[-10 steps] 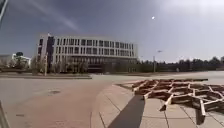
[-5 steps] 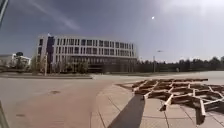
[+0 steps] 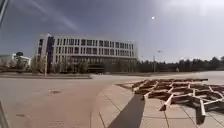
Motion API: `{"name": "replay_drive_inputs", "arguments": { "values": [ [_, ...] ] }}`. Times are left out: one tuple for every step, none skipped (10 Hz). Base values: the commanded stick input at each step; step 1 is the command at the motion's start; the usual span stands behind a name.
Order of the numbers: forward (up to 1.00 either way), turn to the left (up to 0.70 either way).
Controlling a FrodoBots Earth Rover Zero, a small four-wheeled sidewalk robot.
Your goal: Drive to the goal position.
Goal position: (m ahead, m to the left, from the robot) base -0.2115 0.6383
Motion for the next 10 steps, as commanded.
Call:
{"name": "replay_drive_inputs", "arguments": {
  "values": [
    [0.05, 0.0],
    [0.05, 0.0],
    [0.05, 0.0],
    [0.05, 0.0],
    [0.05, 0.0],
    [0.05, 0.0],
    [0.05, 0.0],
    [0.05, 0.0],
    [0.05, 0.0],
    [0.05, 0.0]
  ]
}}
